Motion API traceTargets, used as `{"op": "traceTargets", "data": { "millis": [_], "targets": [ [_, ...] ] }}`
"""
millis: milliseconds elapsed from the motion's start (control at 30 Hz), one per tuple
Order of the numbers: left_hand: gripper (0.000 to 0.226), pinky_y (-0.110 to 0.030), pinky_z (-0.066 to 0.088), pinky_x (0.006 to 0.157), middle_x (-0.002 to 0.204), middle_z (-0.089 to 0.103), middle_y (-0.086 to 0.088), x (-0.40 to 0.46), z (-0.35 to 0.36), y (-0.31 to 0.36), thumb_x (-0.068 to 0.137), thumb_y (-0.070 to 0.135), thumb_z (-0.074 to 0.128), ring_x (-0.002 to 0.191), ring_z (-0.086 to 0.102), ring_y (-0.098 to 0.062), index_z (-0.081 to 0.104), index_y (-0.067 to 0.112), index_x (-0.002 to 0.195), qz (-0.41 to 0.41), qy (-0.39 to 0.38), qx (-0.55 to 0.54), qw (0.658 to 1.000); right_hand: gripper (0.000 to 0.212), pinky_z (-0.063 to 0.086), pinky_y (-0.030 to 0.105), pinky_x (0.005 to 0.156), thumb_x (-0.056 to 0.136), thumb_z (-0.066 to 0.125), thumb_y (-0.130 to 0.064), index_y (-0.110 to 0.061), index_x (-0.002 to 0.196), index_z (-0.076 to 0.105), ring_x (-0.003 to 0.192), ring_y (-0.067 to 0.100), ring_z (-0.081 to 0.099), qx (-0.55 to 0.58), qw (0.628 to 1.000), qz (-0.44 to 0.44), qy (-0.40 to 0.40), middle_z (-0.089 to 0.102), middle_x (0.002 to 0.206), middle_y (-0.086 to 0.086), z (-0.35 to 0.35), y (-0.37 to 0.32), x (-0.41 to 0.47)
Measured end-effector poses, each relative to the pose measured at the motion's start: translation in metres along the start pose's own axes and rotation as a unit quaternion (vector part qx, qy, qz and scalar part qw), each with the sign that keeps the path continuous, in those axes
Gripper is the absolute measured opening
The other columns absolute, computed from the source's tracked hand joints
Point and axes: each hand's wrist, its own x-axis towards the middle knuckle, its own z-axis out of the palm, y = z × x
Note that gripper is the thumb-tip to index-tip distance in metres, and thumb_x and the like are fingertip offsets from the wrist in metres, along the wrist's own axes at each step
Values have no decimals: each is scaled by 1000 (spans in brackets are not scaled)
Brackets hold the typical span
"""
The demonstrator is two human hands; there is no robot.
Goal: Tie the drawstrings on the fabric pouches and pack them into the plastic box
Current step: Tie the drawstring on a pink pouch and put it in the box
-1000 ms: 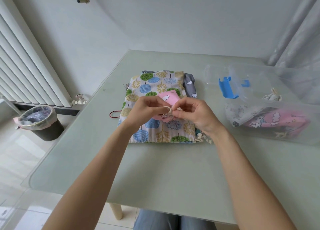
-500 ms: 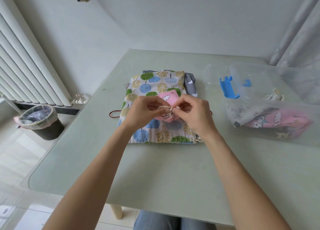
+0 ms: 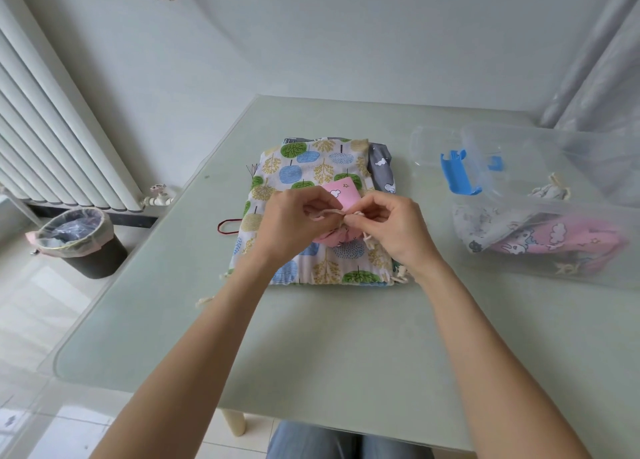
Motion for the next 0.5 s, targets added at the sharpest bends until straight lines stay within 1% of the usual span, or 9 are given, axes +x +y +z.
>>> {"op": "traceTargets", "data": {
  "millis": [67, 133, 200, 267, 367, 433, 500],
  "targets": [
    [12, -2, 41, 63, 68, 63, 20, -2, 2, 1, 70, 10, 76, 69, 60, 12, 73, 18, 79, 13, 5, 23, 1000, 13, 53, 24, 63, 77, 72, -1, -14, 78, 67, 62, 10, 60, -37, 999, -8, 17, 66, 69, -1, 2, 2, 0],
    [14, -2, 40, 62, 67, 63, 20, -3, 3, 1, 69, 9, 77, 69, 60, 12, 72, 19, 77, 2, 6, 24, 1000, 14, 51, 22, 63, 76, 69, 2, -11, 81, 66, 64, 11, 59, -97, 993, -51, 37, 65, 73, 0, 8, 3, -1],
    [15, -3, 41, 62, 68, 64, 19, -1, 2, 1, 69, 8, 76, 70, 61, 9, 71, 19, 77, -16, 4, 9, 1000, 15, 50, 24, 66, 76, 66, 1, -10, 86, 65, 67, 12, 57, -157, 980, -105, 66, 64, 80, 1, 15, 5, -1],
    [15, -5, 44, 63, 70, 66, 15, 2, 1, 1, 69, 7, 75, 72, 63, 4, 70, 18, 77, -28, 4, 3, 1000, 15, 46, 25, 67, 76, 65, -1, -7, 90, 64, 71, 14, 56, -216, 959, -151, 102, 63, 85, 3, 22, 7, -1],
    [16, -12, 50, 68, 75, 71, 5, 4, -1, -2, 67, 6, 74, 72, 65, -3, 70, 14, 80, -29, -2, 3, 1000, 16, 39, 22, 66, 76, 68, -1, -3, 91, 63, 74, 24, 59, -300, 923, -201, 135, 61, 86, 11, 30, 12, 0],
    [18, -14, 51, 69, 76, 72, 3, 5, -1, -4, 66, 6, 74, 72, 66, -4, 69, 15, 81, -19, -9, 15, 1000, 14, 40, 22, 61, 76, 69, -2, -3, 88, 62, 72, 25, 59, -356, 899, -215, 140, 59, 83, 11, 33, 13, 0],
    [20, -14, 52, 70, 75, 71, 4, 7, -2, -4, 65, 5, 74, 72, 66, -5, 68, 16, 81, -6, -14, 23, 1000, 12, 44, 25, 56, 76, 69, -4, -4, 85, 61, 68, 24, 58, -396, 876, -229, 155, 57, 79, 10, 34, 13, 1]
  ]
}}
